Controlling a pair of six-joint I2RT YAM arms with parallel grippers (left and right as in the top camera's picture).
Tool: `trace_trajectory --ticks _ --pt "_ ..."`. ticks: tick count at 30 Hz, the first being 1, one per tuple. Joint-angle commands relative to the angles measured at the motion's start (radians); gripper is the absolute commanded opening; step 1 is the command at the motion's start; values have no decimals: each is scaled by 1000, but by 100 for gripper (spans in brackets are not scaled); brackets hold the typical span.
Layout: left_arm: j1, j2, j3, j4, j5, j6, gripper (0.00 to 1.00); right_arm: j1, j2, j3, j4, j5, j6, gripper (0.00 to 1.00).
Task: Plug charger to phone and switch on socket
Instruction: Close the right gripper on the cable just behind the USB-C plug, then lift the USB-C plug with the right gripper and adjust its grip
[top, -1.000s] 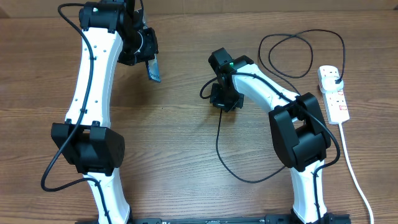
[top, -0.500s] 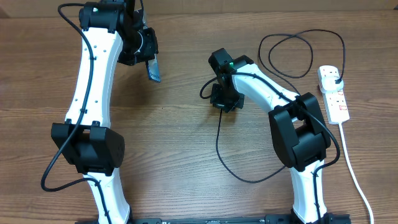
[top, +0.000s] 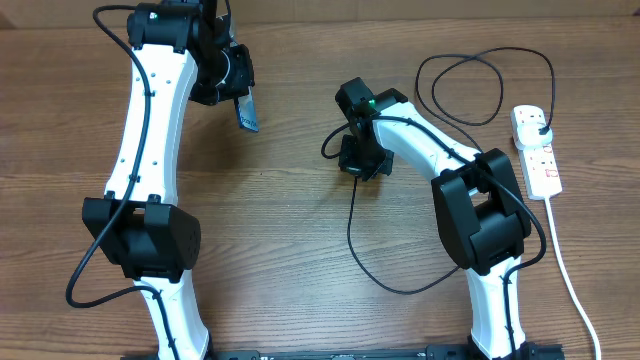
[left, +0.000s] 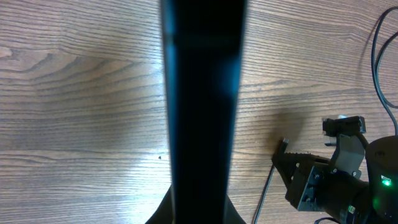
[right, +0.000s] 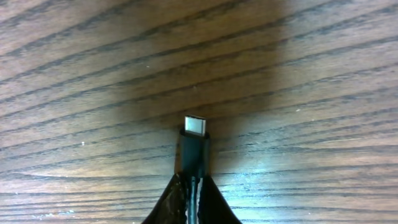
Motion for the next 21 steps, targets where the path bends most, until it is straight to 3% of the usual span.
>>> trace_trajectory --ticks 1,9,13,21 --pt "-8 -6 9 6 2 -14 4 0 68 -21 -4 -1 8 4" --pt "-8 -6 9 7 3 -13 4 -3 67 -18 19 -7 -8 4" --pt "-8 -6 9 19 14 -1 4 -35 65 10 42 -101 -92 4" --pt "-8 -6 9 102 361 225 4 -143 -21 42 127 -497 -314 4"
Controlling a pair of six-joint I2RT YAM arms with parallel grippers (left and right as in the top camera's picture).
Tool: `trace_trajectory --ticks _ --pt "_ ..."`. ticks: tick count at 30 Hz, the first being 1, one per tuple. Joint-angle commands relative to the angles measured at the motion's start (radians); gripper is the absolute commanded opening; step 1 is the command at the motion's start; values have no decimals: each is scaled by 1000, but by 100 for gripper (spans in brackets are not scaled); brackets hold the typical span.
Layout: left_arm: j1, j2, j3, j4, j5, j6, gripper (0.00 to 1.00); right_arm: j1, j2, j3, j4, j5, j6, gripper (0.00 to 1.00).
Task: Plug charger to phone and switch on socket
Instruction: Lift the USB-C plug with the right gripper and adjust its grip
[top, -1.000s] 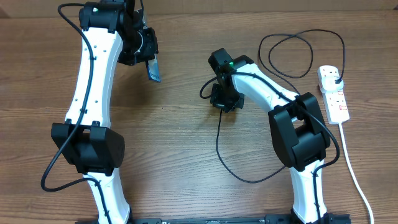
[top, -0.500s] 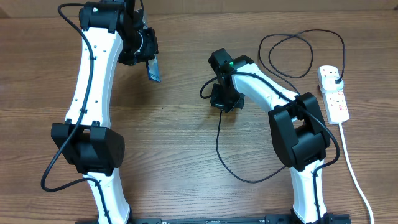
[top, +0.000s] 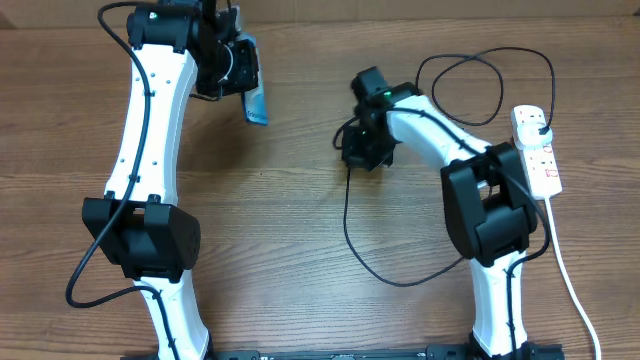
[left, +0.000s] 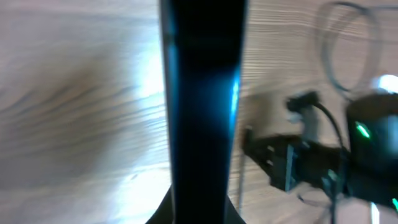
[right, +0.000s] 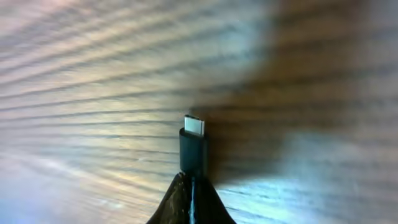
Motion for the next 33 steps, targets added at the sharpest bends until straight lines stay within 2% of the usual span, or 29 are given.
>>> trace_trajectory --ticks 1,4,7,14,19,20,21,23,25,26,27,28,29,30,33 --pt "-6 -6 9 40 247 137 4 -59 -62 24 24 -311 -188 4" --pt "-4 -6 9 84 340 157 4 -89 -95 24 18 -410 -241 4" --pt "-4 -6 9 118 361 157 4 -103 -107 24 -5 -485 -302 4" --pt "-4 -6 10 131 360 158 4 -87 -107 23 -185 -808 -708 4" --pt "-4 -6 9 130 364 163 4 -76 -107 23 -220 -856 -765 4" --pt "-4 -6 9 127 362 163 4 -76 -107 23 -214 -837 -756 4" --pt "-4 -6 9 121 356 165 4 -79 -107 23 -184 -740 -653 4" --pt "-4 -6 9 116 337 164 4 -82 -107 23 -116 -464 -376 4" --pt "-4 -6 9 111 314 156 4 -67 -107 24 -101 -132 -171 4" --pt "-4 -6 9 108 304 150 4 -58 -107 24 -104 -44 -121 4" --pt "-4 -6 9 105 295 146 4 -47 -107 26 -105 10 -79 8" --pt "-4 -6 9 102 284 146 4 -40 -107 29 -106 29 -59 17" --pt "-4 -6 9 99 266 146 4 -24 -107 39 -104 40 -45 42" --pt "-4 -6 9 97 252 140 4 -11 -107 50 -106 60 -41 60" --pt "-4 -6 9 98 229 108 4 33 -101 105 -151 157 -28 81"
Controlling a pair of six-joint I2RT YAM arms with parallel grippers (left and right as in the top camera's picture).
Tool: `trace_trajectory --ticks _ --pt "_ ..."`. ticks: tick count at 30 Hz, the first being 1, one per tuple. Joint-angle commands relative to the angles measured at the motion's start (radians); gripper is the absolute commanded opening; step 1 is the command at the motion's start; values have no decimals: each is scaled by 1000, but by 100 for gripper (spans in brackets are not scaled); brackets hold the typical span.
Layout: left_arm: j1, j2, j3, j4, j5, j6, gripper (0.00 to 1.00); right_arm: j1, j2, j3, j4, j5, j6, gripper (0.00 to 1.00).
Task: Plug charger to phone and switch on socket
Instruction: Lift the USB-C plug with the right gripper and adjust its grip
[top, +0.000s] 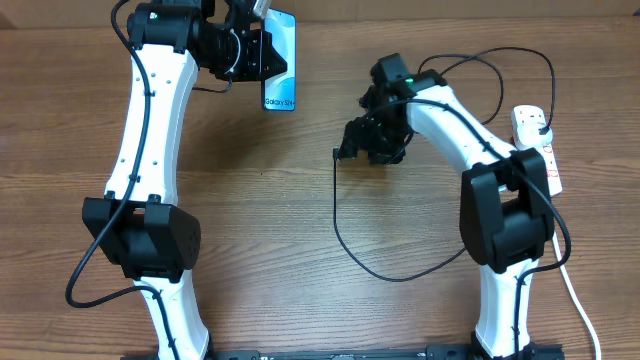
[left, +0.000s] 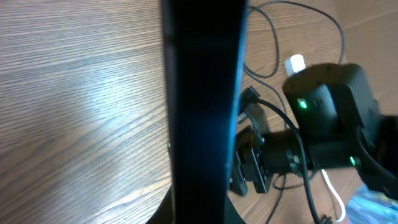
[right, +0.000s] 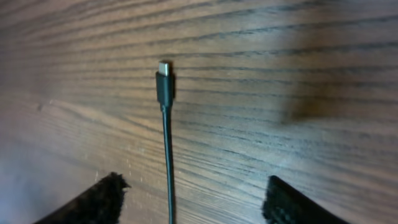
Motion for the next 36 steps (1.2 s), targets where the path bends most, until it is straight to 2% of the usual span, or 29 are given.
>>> trace_trajectory --ticks 1,3,8,10,13,20,24,26,31,36 --pt "-4 -6 9 3 -27 -28 4 62 -26 110 -59 187 82 81" --pt "-5 -6 9 3 -27 -28 4 82 -14 171 -96 228 87 81" --pt "-5 -6 9 2 -27 -28 4 85 38 183 -71 253 106 73" --pt "-5 -6 9 2 -27 -28 4 88 74 183 -65 253 105 65" --pt "-5 -6 9 1 -27 -28 4 108 113 183 -39 275 106 58" --pt "-4 -6 9 -5 -30 -28 4 201 126 183 -1 476 162 58" --pt "-4 -6 9 -6 -31 -27 4 210 127 176 5 476 167 58" --pt "-4 -6 10 -5 -31 -27 4 210 132 169 8 472 174 53" --pt "-5 -6 9 -6 -30 -27 4 210 137 127 27 467 172 52" --pt "-4 -6 9 -6 -30 -27 4 212 137 123 48 465 162 43"
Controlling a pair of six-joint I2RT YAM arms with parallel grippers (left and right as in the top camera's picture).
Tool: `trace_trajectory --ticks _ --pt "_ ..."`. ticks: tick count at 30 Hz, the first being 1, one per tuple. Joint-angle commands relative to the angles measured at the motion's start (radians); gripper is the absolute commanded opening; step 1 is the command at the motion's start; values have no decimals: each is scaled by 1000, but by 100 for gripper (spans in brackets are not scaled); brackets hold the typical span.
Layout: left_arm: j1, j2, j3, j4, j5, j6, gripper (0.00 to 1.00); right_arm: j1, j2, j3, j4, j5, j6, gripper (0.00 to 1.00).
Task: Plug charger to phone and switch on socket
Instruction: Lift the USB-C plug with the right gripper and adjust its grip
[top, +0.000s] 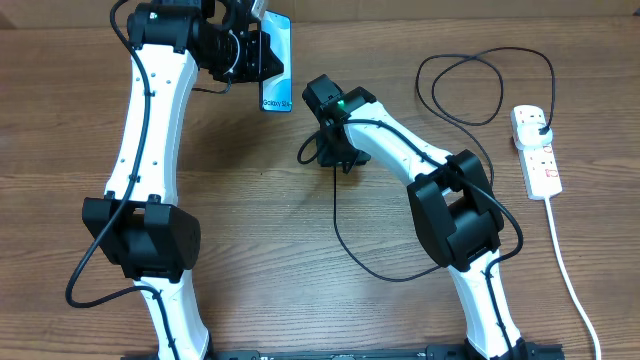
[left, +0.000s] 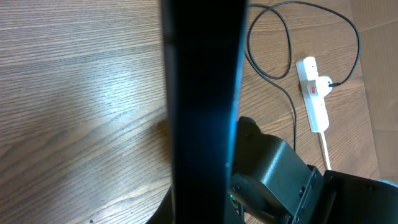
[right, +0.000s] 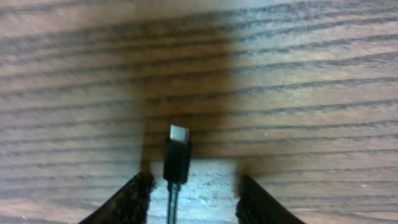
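My left gripper (top: 255, 55) is shut on the phone (top: 277, 62), held above the far part of the table with its blue back facing the overhead camera. In the left wrist view the phone (left: 202, 106) is a dark upright bar seen edge-on. The black cable's USB-C plug (right: 177, 155) lies on the wood between the spread fingers (right: 127, 200) of my open right gripper (right: 189, 200). Overhead, the right gripper (top: 335, 155) sits just right of and below the phone. The white power strip (top: 538, 150) lies at the far right with the charger (top: 535, 122) plugged in.
The black cable (top: 345, 245) runs from the plug toward the table front, loops right behind the right arm, and coils (top: 480, 85) near the strip. The strip's white lead (top: 570, 280) runs to the front right edge. The strip (left: 313, 93) also shows in the left wrist view.
My right gripper, still open, has moved left and now has its fingers on either side of the plug, which lay well ahead of them before. The phone has barely shifted.
At first my right gripper was shut on the plug at mid-table while the left held the phone edge-on. Both then stood farther back. Later the right gripper was open with the plug on the table and the phone's back faced up. Now the open fingers straddle the plug.
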Motion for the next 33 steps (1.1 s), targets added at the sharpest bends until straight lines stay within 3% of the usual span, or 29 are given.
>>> trace_trajectory --ticks 1,5,13,33 --pt "-4 -6 9 3 8 -6 4 -1 -2 -3 21 10 -3 43" --pt "-4 -6 9 0 8 -6 4 -2 10 -3 27 10 -3 42" --pt "-5 -6 10 0 8 -6 4 -3 61 -5 8 -11 -3 22" --pt "-4 -6 9 -3 8 -6 4 -12 62 -10 24 -63 -3 11"
